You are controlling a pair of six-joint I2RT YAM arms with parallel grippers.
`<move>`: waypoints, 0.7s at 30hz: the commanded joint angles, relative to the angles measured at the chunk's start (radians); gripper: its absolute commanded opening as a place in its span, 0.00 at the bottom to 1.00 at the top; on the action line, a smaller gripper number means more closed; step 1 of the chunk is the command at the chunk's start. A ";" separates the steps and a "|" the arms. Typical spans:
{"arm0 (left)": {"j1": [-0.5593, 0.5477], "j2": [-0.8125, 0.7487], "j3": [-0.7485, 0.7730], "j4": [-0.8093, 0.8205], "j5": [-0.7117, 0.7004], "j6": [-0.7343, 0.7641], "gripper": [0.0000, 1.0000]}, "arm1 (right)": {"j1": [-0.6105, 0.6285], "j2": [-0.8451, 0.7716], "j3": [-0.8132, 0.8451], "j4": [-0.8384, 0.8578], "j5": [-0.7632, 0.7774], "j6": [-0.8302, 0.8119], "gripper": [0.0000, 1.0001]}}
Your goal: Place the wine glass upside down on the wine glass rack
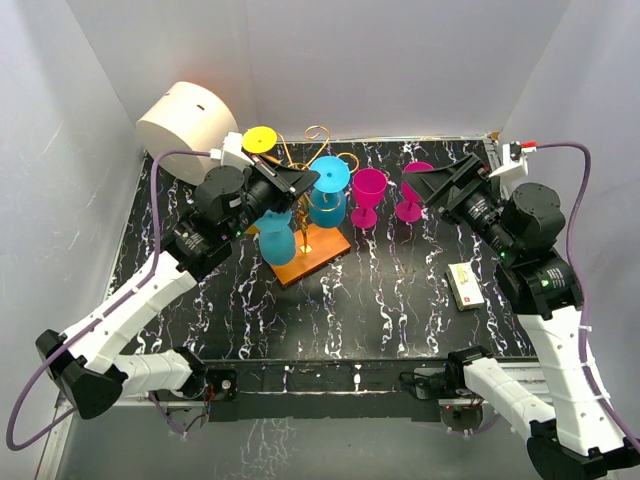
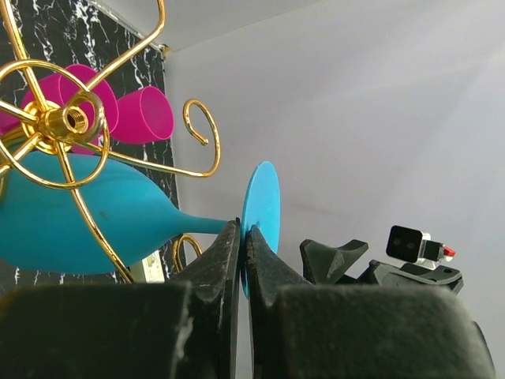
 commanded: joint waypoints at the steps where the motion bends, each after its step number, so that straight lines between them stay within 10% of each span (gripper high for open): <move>1: 0.004 -0.081 -0.008 -0.013 -0.032 0.034 0.00 | 0.004 0.014 0.017 0.068 -0.015 -0.008 0.77; 21: 0.004 -0.151 -0.137 0.064 -0.004 -0.103 0.00 | 0.003 0.005 -0.015 0.090 -0.025 0.040 0.76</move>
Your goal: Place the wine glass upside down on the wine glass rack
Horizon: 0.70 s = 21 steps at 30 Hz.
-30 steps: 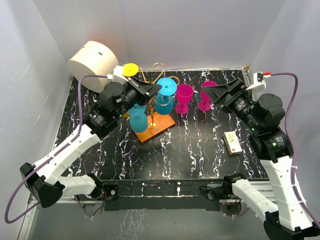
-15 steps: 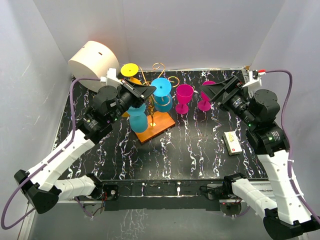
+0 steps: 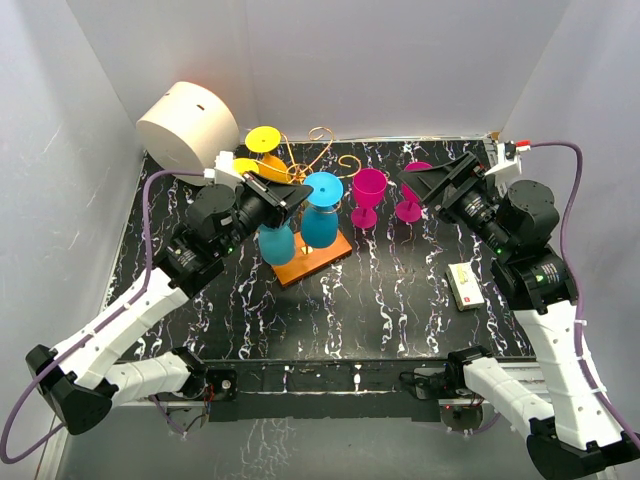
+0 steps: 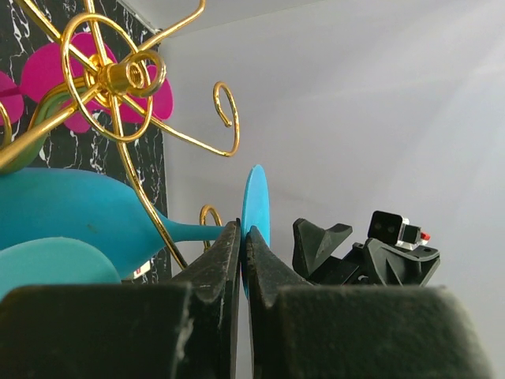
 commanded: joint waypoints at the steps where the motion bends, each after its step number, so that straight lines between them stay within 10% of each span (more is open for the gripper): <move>1: 0.004 -0.047 -0.011 0.039 0.003 -0.012 0.00 | 0.004 -0.016 0.001 0.061 -0.002 0.005 0.76; 21: 0.004 -0.030 0.036 0.002 0.177 0.039 0.00 | 0.004 -0.034 -0.042 0.071 0.006 0.019 0.75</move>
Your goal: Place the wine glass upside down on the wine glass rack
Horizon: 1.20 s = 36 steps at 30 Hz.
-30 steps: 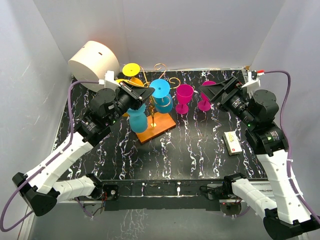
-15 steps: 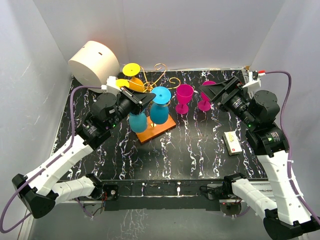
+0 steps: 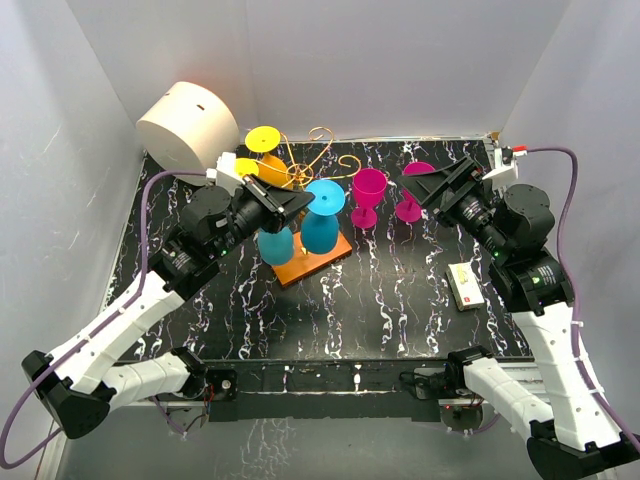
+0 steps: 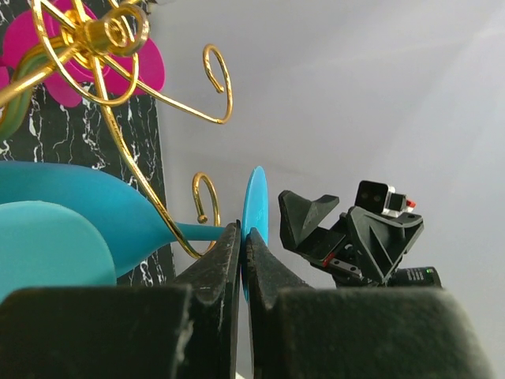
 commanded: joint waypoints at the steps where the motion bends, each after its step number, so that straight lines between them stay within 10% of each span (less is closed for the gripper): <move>1: 0.004 0.011 0.055 0.033 0.098 0.055 0.00 | 0.003 -0.017 0.002 0.059 0.007 -0.001 0.75; 36: 0.003 0.152 0.212 -0.064 -0.032 0.341 0.00 | 0.004 -0.044 -0.028 -0.011 0.032 -0.029 0.75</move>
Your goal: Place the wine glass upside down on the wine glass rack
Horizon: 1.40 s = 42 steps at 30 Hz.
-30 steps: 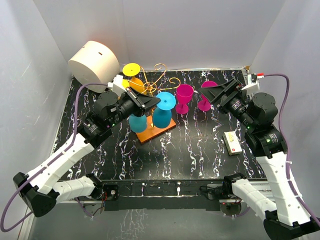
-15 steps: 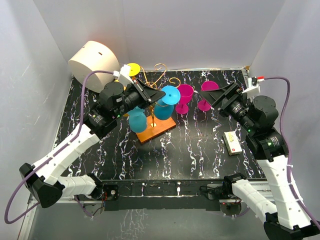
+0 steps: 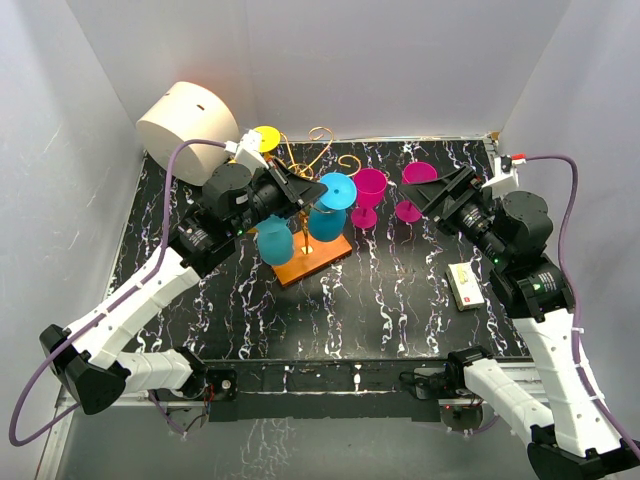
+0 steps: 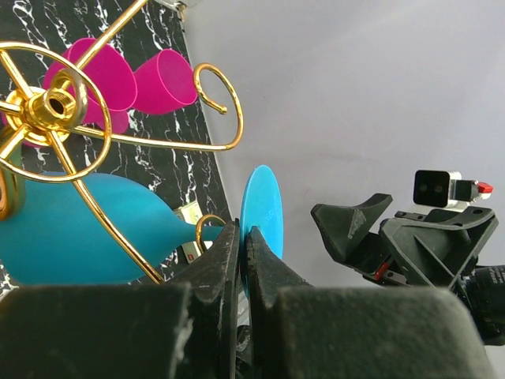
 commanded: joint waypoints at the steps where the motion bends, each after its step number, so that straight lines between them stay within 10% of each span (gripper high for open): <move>1: 0.004 -0.013 0.046 -0.011 -0.072 0.059 0.01 | 0.004 -0.008 0.005 0.035 0.008 -0.010 0.75; 42: 0.004 -0.027 0.120 -0.060 -0.107 0.208 0.21 | 0.004 0.024 0.009 0.030 0.015 -0.001 0.73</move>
